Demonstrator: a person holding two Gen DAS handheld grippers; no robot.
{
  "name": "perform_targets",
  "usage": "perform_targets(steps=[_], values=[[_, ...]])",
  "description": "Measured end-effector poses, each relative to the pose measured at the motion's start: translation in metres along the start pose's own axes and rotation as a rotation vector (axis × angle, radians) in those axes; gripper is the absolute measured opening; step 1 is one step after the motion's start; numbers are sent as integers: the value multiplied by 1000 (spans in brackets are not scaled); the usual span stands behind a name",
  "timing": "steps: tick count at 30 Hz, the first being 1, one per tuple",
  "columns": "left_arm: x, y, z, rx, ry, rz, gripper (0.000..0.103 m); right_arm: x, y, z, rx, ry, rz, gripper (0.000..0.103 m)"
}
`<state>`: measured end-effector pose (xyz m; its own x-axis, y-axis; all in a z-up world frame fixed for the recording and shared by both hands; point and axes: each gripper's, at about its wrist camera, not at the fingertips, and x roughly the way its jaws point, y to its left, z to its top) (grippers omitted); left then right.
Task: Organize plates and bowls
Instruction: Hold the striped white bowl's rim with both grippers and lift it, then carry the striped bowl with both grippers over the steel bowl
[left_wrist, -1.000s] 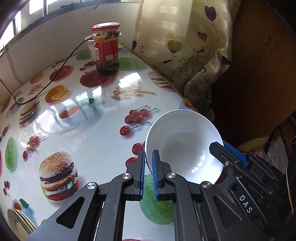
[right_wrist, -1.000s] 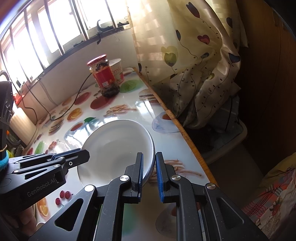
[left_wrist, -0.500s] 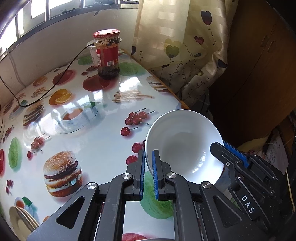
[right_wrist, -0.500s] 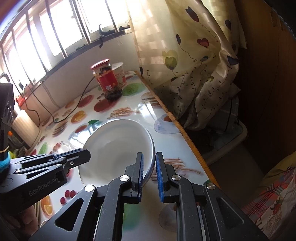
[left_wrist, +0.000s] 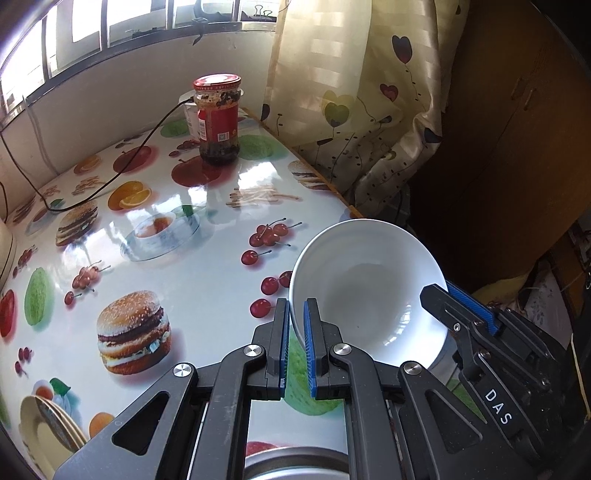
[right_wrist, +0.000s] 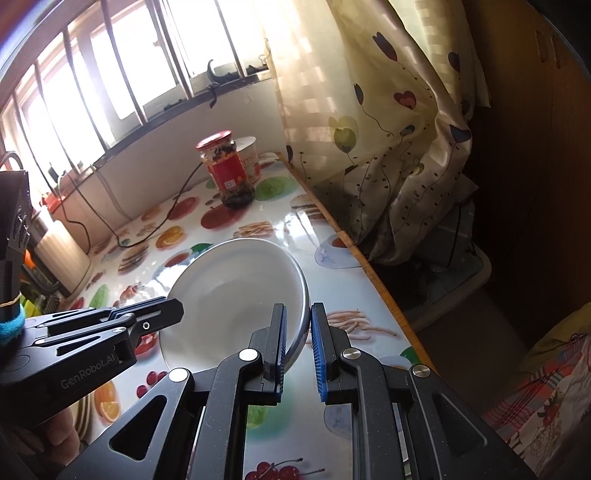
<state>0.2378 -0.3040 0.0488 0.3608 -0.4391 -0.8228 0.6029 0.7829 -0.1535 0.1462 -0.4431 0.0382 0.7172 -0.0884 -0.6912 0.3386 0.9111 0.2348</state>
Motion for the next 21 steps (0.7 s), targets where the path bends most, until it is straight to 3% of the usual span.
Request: perform_targets(steps=[21], values=[[-46,4,-31,-26,-51,-16,8,-52,20,-18,-25,-52,29,14]])
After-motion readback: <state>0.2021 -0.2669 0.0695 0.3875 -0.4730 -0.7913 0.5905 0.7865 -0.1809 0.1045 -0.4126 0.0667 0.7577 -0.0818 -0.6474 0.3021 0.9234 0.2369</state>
